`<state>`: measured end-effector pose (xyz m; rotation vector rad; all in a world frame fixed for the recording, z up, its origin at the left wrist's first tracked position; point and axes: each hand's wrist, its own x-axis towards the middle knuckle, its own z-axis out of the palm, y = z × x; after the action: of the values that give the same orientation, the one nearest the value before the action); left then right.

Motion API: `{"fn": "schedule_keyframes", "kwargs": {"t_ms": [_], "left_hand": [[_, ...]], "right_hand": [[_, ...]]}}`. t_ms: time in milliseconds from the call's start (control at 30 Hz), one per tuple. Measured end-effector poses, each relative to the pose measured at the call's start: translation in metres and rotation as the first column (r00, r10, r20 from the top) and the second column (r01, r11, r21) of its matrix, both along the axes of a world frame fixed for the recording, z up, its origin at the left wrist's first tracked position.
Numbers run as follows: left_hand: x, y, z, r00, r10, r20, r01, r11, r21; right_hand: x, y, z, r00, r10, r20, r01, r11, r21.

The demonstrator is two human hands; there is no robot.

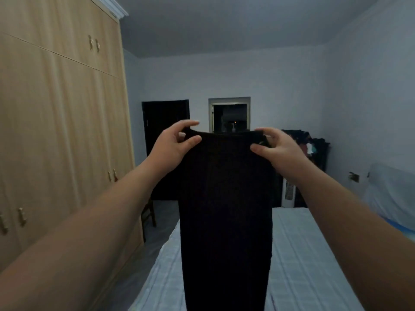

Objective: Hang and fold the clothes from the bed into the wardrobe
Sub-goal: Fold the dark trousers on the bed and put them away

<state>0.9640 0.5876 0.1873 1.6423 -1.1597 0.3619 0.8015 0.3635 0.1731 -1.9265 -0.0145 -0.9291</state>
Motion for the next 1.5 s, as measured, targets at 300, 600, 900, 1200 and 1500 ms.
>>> {"fn": "schedule_keyframes", "kwargs": {"t_ms": [300,600,900,1200,1500], "left_hand": [[-0.040,0.080,0.058,0.990,-0.080,0.113,0.079,0.997,0.018],[-0.008,0.051,-0.002,0.998,-0.048,-0.026,0.051,0.992,0.111],[0.092,-0.044,-0.110,0.986,0.031,-0.163,0.030,0.933,0.357],[0.220,-0.204,-0.260,0.905,0.227,-0.359,-0.065,0.909,0.411],[0.334,-0.350,-0.458,0.517,0.268,-0.813,-0.075,0.960,0.269]], "right_hand": [[-0.053,0.072,0.041,0.984,0.031,0.174,-0.048,0.995,0.091],[-0.033,0.055,-0.008,0.996,-0.083,0.028,0.083,0.996,0.008],[0.058,-0.042,-0.123,0.956,-0.150,-0.252,0.169,0.984,0.058],[0.204,-0.189,-0.269,0.870,-0.255,-0.423,0.289,0.957,0.019],[0.358,-0.302,-0.475,0.795,-0.179,-0.580,0.440,0.829,0.347]]}}
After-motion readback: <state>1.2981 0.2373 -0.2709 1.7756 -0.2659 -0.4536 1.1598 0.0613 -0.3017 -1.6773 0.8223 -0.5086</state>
